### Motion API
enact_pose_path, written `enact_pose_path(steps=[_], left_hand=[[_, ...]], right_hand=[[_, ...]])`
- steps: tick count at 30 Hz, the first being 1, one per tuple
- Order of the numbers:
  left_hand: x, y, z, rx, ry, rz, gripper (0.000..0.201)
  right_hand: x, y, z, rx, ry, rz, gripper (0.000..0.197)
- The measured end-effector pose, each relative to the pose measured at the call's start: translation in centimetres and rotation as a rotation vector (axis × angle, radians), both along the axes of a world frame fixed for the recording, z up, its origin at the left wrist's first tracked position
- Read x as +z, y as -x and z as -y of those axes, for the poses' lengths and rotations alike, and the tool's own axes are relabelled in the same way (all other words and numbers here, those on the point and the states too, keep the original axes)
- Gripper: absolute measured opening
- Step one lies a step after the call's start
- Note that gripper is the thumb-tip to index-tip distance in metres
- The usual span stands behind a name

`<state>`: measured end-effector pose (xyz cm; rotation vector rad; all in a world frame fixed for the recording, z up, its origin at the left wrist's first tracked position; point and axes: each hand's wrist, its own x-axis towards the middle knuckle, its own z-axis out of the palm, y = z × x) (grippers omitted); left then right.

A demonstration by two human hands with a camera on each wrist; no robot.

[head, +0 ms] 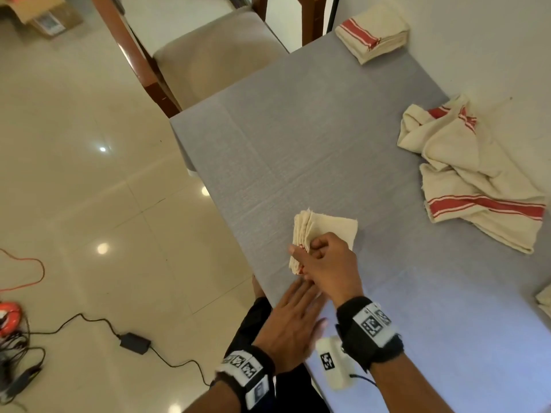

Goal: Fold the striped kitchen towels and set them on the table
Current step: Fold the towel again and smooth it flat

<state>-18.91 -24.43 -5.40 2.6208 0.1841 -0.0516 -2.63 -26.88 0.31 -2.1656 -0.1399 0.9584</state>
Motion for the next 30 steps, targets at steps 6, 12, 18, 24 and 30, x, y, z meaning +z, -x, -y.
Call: enact_pose_path(steps=[6, 12, 18, 24, 30], left_hand=[[2.3, -1.6, -4.8, 0.201, 0.086, 0.108, 0.043], [3.8, -9.2, -3.8, 0.099, 0.041, 0.136, 0.051], [1.2, -11.6, -5.7, -0.030, -0.058, -0.130, 0.066], [-0.2, -12.1, -7.9, -0.085, -0.081, -0.149, 0.066], [-0.7, -12.5, -8.7, -0.068, -0.059, -0.161, 0.064]], right_hand=[[-1.2, -0.5, 4.5, 0.166, -0.102, 0.754, 0.017], [-5.2, 0.2, 4.7, 0.552, 0.125, 0.739, 0.093], [-5.5, 0.2, 4.0, 0.616, 0.253, 0.689, 0.097], [-5.4, -0.2, 4.0, 0.631, 0.302, 0.681, 0.087], [-5.6, -0.6, 4.9, 0.498, 0.363, 0.612, 0.103]])
